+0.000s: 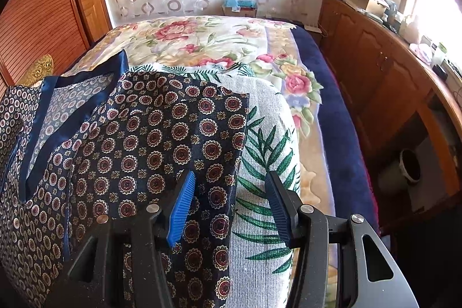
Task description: Fold small clothes
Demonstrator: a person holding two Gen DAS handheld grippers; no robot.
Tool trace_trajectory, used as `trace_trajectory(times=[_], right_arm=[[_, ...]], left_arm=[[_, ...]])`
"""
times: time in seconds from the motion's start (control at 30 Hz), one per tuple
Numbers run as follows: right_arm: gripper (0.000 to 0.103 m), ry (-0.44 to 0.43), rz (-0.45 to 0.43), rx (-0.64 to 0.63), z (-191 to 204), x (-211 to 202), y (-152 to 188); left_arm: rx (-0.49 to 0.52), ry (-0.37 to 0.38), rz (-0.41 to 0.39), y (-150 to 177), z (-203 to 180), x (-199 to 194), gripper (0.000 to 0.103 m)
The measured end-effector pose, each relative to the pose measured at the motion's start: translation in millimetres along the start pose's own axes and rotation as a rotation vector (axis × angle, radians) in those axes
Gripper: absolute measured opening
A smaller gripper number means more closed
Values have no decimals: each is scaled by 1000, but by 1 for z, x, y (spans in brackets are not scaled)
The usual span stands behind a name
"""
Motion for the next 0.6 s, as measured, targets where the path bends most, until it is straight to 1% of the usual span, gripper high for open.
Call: trace_trajectory(times=[0.1,0.2,0.27,0.3,0.33,0.4,0.5,0.6], right_arm=[[52,3,-9,3,0,1,0],[52,9,-19,2,1,0,1],[52,11,-26,2,1,0,2],[52,12,-31,1,2,0,2],[52,12,-35,1,2,0,3],[53,13,-44,-1,2,0,4],[53,13,-43,-1,2,0,4],[53,13,-43,1,2,0,4]], left_arm=[[17,-59,30,0,5,14,35],[24,-100,42,0,14,21,35],[41,-122,38,1,18,23,25],[47,-126,36,1,19,24,14],[47,-120,34,1,20,23,5],[21,-94,-1,-5,23,14,4],[-40,-86,-73,-16,33,-5,3],[-67,-71,-78,-20,39,-10,3]])
Point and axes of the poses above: each gripper's, at about its wrist camera, not at the fingertips, and x roughly the way its jaws point, z to its left, y to its underside, the point moved 9 cm from there along x, roughly the way its jaws point, and after that the axes turned 15 degrees about -x, right-handed, at the moved point
